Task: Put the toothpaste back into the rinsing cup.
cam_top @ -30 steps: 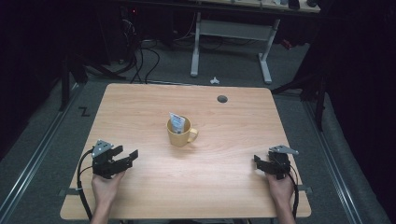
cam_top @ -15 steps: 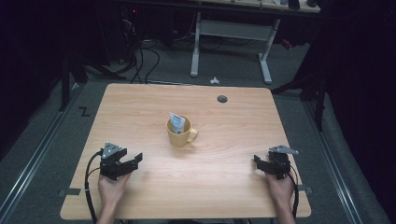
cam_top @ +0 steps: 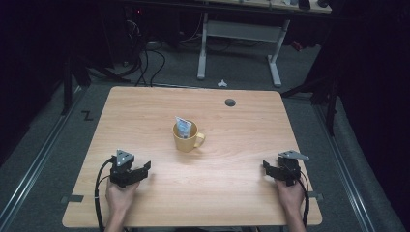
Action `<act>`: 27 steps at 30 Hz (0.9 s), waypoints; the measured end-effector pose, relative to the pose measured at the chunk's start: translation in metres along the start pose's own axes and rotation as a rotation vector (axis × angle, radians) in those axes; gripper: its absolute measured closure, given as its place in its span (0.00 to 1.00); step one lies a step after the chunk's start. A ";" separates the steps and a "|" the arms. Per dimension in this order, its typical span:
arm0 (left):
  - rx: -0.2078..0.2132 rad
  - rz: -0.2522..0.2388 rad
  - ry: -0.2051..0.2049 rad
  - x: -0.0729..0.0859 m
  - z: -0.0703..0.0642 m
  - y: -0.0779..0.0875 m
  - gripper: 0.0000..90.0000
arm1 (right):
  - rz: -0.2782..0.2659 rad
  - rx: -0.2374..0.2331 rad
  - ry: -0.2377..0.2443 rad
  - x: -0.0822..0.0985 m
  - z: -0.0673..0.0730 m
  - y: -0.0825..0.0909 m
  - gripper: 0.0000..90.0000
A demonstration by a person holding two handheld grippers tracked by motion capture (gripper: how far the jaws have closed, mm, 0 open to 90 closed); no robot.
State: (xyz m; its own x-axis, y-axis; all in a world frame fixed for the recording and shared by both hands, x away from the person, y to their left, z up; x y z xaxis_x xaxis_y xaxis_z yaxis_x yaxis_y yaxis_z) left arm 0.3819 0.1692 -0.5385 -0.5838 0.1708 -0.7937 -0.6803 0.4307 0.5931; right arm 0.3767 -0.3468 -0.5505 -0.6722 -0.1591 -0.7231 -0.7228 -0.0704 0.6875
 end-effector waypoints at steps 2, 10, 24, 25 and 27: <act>0.000 0.001 0.003 0.000 0.000 -0.001 0.34 | 0.000 0.000 0.000 0.000 0.000 0.000 0.35; -0.013 0.013 -0.001 0.002 0.000 -0.005 0.34 | 0.001 0.001 -0.001 0.000 0.000 0.000 0.35; -0.043 0.048 -0.033 0.006 -0.004 -0.014 0.34 | 0.001 0.000 0.000 0.000 0.000 0.000 0.35; -0.046 0.054 -0.038 0.007 -0.004 -0.016 0.34 | 0.000 0.000 0.000 0.000 0.000 0.000 0.35; -0.068 0.087 -0.058 0.008 -0.006 -0.020 0.34 | 0.001 0.000 0.000 0.000 0.000 0.000 0.35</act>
State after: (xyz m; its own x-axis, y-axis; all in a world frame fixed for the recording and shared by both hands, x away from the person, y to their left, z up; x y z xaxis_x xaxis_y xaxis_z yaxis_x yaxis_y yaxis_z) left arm 0.3879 0.1571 -0.5560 -0.6171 0.2564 -0.7439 -0.6578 0.3507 0.6666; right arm 0.3766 -0.3467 -0.5505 -0.6726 -0.1595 -0.7226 -0.7223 -0.0706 0.6880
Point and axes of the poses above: each handheld gripper's, and its own axes: y roughly backward along the jaws, x roughly out of its underside, z roughly to its left, the point moved 3 cm from there along -y, roughly forward along the jaws, and after that the axes turned 4 degrees about x, right-handed, at the moved point
